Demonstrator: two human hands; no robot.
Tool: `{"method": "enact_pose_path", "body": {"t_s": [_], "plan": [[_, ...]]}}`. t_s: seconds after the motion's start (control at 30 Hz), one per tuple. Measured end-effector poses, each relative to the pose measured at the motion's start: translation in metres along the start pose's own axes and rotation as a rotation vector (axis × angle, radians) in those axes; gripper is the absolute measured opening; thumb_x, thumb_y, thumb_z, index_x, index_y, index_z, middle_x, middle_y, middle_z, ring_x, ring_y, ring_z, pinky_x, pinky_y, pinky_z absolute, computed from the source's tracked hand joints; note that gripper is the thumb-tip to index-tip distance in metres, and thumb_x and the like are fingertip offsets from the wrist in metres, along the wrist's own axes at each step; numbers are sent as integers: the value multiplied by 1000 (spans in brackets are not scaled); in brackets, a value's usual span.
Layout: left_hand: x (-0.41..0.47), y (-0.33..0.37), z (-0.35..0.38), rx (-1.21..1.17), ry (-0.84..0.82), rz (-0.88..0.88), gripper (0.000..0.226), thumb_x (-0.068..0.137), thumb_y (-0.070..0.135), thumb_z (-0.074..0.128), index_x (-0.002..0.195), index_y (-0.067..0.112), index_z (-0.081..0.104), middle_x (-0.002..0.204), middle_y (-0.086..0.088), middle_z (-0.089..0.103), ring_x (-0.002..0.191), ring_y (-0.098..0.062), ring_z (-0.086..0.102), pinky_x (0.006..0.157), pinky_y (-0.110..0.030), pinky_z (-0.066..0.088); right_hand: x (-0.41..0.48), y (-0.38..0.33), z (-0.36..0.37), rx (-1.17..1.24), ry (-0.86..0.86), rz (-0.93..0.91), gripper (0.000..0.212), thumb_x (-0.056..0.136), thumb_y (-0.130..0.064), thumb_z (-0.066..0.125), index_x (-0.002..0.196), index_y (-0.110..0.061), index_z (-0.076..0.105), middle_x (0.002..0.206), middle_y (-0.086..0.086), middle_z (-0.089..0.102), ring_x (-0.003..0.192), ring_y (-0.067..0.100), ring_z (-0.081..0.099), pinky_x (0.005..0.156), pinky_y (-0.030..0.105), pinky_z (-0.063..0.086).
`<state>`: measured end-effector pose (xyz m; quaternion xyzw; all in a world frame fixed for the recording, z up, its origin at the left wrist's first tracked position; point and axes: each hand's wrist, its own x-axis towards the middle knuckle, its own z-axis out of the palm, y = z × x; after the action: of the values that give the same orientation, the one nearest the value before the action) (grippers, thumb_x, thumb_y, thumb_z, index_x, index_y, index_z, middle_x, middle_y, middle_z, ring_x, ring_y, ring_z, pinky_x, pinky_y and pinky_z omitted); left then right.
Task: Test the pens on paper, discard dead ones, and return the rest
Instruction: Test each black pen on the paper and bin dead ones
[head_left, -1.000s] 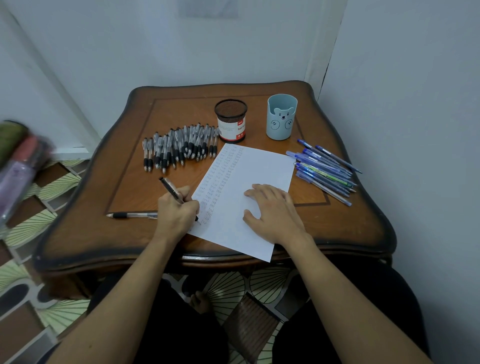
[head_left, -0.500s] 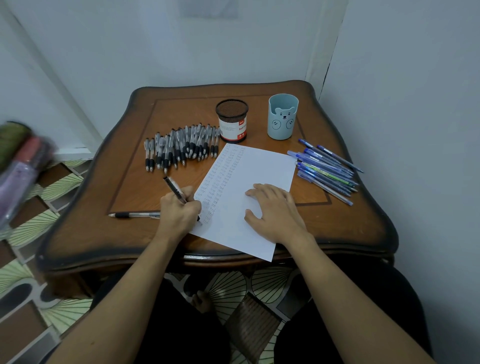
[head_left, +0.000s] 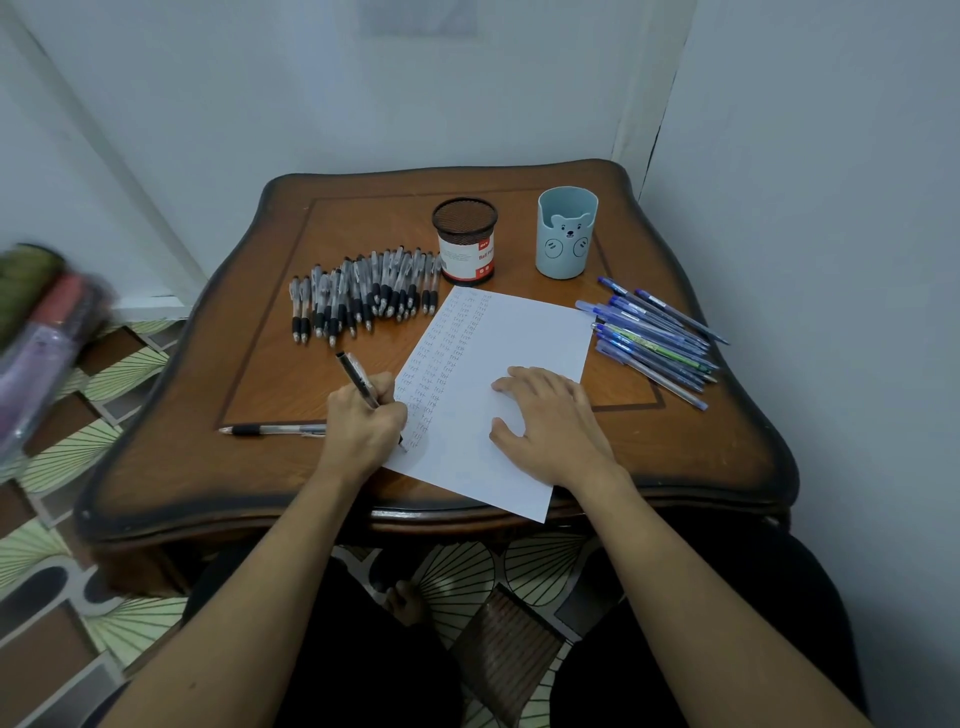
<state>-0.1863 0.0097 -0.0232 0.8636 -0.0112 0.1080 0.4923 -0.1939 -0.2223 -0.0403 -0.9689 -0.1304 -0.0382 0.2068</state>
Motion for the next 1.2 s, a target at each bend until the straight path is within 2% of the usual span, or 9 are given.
{"method": "enact_pose_path", "body": {"t_s": [0.23, 0.3, 0.4, 0.47, 0.63, 0.73, 0.93, 1.03, 1.2], "plan": [[-2, -3, -1, -9, -39, 40, 24, 66, 1, 50, 52, 6, 31, 51, -6, 34, 50, -20, 34, 43, -44, 31, 0, 0, 0, 0, 6, -4, 47, 97, -48, 45, 141, -32, 45, 154, -8, 38, 143, 10, 27, 119, 37, 12], [0, -6, 0, -14, -35, 25, 28, 67, -2, 50, 51, 9, 29, 50, -2, 33, 50, -22, 34, 43, -46, 31, -1, 0, 0, -1, 6, -5, 48, 97, -48, 45, 141, -32, 45, 154, -8, 37, 143, 10, 27, 119, 37, 12], [-1, 0, 0, -7, -17, 38, 44, 71, -16, 53, 50, 16, 31, 49, 7, 32, 47, -6, 31, 44, -30, 29, -1, -1, 0, 1, 7, -2, 48, 96, -48, 45, 141, -32, 45, 154, -9, 37, 143, 9, 26, 119, 36, 12], [-2, 1, 2, -7, -33, 37, 47, 72, -19, 54, 50, 16, 32, 49, 6, 32, 47, -6, 32, 44, -21, 25, -1, -1, -1, 6, 7, -1, 48, 97, -48, 45, 141, -32, 45, 154, -9, 37, 143, 9, 26, 119, 36, 11], [-1, -4, 0, -39, -59, -19, 29, 66, -4, 51, 51, 12, 32, 49, 1, 33, 51, -18, 35, 49, -35, 29, -1, -1, -1, 9, 4, -2, 48, 97, -48, 45, 141, -32, 45, 154, -8, 37, 143, 9, 26, 120, 37, 11], [-1, -1, 2, -41, -56, -3, 40, 70, -11, 53, 49, 17, 32, 47, 7, 34, 49, -11, 35, 51, -35, 30, -1, 0, -1, 5, 2, -5, 48, 97, -48, 45, 141, -32, 45, 154, -8, 37, 143, 10, 26, 120, 37, 12], [0, -7, 1, -61, -49, 2, 26, 67, -4, 52, 54, 10, 34, 50, 3, 36, 50, -14, 36, 48, -39, 32, 0, 0, 0, 6, 9, -4, 48, 96, -49, 46, 141, -32, 46, 154, -8, 37, 142, 9, 27, 119, 36, 12], [3, -7, -2, -131, -15, -40, 32, 71, -8, 55, 53, 15, 42, 50, 6, 42, 52, -12, 41, 53, -36, 36, -1, -1, -1, 10, 7, -4, 48, 96, -48, 46, 141, -32, 46, 154, -8, 37, 142, 9, 27, 119, 36, 12], [1, -3, 0, -242, 24, -66, 21, 96, 5, 53, 92, 26, 50, 69, 0, 45, 55, -18, 40, 52, -34, 37, -1, 0, 0, 17, 7, -3, 48, 96, -49, 46, 141, -32, 46, 154, -9, 37, 142, 9, 26, 119, 36, 11]]}}
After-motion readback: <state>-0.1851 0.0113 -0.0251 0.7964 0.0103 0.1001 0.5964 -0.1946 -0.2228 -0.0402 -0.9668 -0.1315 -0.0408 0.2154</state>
